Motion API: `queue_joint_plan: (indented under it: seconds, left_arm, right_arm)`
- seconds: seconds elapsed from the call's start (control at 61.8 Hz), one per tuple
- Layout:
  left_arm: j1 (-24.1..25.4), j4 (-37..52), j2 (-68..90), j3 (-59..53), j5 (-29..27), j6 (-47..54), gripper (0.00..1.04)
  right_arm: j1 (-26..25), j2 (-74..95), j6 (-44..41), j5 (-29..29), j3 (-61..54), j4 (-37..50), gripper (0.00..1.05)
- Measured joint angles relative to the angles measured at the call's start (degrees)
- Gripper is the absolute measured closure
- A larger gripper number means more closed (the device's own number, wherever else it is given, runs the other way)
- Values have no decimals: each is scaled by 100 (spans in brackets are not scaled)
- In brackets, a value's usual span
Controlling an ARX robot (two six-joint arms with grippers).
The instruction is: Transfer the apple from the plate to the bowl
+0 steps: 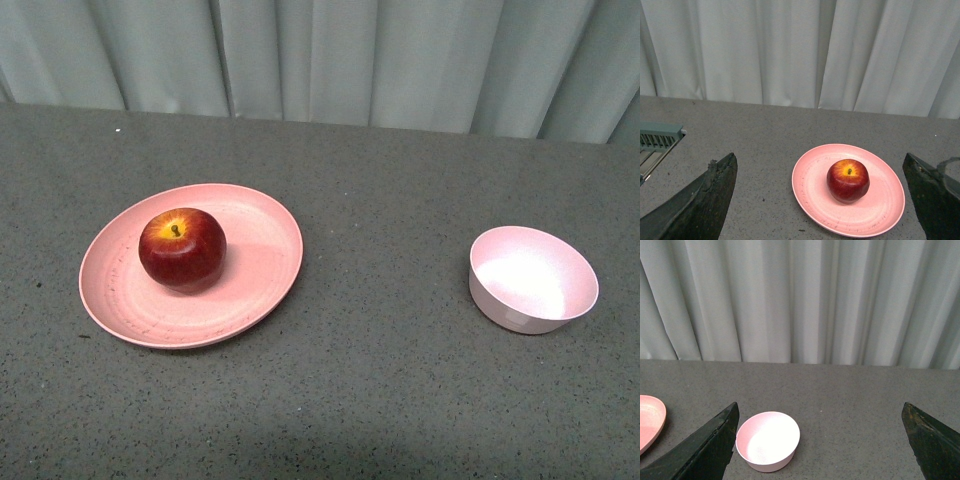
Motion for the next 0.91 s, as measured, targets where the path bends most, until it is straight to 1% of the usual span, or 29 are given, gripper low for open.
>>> queue_joint_plan:
  seconds: [0.906]
  left_arm:
    - [0,0,0,0,0,0,7]
  right_arm:
    - [0,0,0,0,0,0,9]
